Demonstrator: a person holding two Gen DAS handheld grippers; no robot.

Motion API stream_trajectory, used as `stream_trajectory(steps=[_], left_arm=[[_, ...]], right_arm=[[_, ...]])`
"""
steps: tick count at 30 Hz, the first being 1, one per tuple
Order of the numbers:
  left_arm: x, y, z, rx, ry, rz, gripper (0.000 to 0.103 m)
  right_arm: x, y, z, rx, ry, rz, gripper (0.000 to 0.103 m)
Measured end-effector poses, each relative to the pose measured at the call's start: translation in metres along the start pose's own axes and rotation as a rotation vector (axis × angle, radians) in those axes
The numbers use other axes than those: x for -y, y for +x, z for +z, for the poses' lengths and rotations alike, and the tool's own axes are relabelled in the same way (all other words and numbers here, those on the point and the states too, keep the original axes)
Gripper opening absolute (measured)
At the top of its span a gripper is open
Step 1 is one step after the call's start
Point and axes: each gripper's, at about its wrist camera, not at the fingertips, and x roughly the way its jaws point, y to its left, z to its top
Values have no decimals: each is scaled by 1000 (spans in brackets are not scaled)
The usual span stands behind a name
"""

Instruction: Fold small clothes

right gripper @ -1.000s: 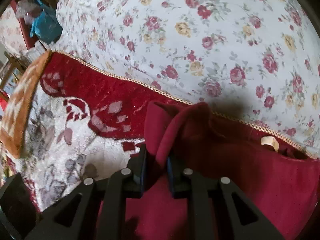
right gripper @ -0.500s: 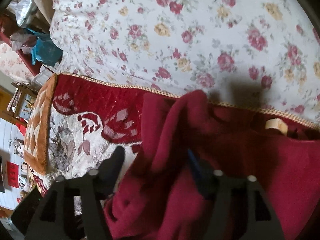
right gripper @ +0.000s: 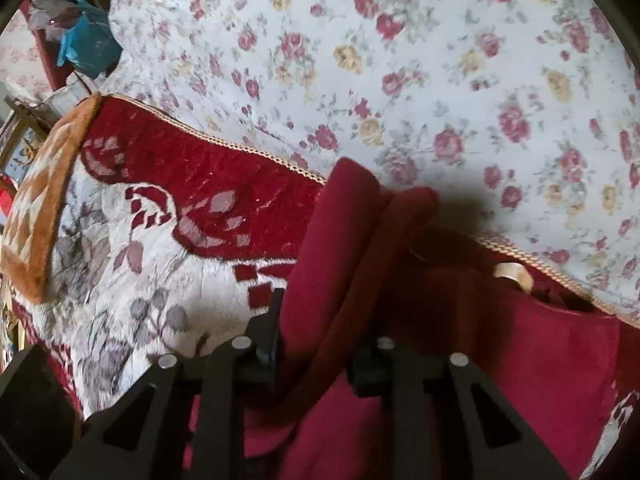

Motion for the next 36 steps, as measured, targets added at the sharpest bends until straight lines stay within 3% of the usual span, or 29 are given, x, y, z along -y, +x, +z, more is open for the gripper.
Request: stream_trajectory(steps=[1, 4, 8, 12, 18, 23, 27, 30, 33, 36], left_arm=[[8, -2, 0, 0, 15, -15, 9], [37, -7, 0, -2, 70, -44, 3], [82, 6, 7, -30, 100, -101, 2], [136, 32, 2, -65, 199, -118, 2], [189, 88, -21, -156, 266, -149, 2], [202, 124, -42, -241, 280, -119, 2], [211, 106, -50, -291, 354, -117, 7], [205, 69, -45, -256, 401, -105, 13], [186, 39, -37, -172, 433, -1, 17], [170, 39, -28, -144, 431, 95, 17]], right_arm=[[3, -7, -2, 8, -10, -2, 24], [13, -28, -5, 36, -42, -16, 23], [43, -65, -13, 75, -51, -34, 23], [88, -103, -29, 108, -20, -85, 22], [170, -127, -65, 121, 95, -126, 21], [219, -107, -95, 110, 168, -150, 21], [241, -72, -113, 95, 203, -191, 23], [244, -74, -128, 160, 219, -188, 33], [244, -99, -141, 176, 281, -232, 41], [231, -135, -154, 255, 316, -139, 42]])
